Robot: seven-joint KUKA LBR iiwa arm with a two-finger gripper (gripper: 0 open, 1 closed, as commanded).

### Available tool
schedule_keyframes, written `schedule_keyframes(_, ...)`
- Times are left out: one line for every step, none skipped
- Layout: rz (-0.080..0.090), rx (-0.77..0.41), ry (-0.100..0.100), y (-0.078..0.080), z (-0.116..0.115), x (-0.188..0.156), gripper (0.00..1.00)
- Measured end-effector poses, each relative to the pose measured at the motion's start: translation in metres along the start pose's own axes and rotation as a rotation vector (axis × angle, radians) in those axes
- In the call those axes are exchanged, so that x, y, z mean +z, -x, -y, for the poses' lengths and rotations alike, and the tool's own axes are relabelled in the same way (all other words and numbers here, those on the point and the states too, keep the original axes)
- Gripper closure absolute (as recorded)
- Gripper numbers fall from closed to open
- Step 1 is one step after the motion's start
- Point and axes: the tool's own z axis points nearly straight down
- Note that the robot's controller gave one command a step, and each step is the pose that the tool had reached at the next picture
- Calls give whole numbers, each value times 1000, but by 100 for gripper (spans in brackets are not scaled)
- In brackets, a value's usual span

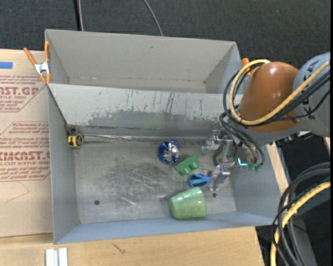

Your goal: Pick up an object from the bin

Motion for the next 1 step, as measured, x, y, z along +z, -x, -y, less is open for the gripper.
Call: schedule_keyframes(11,130,1,-24,2,89,0)
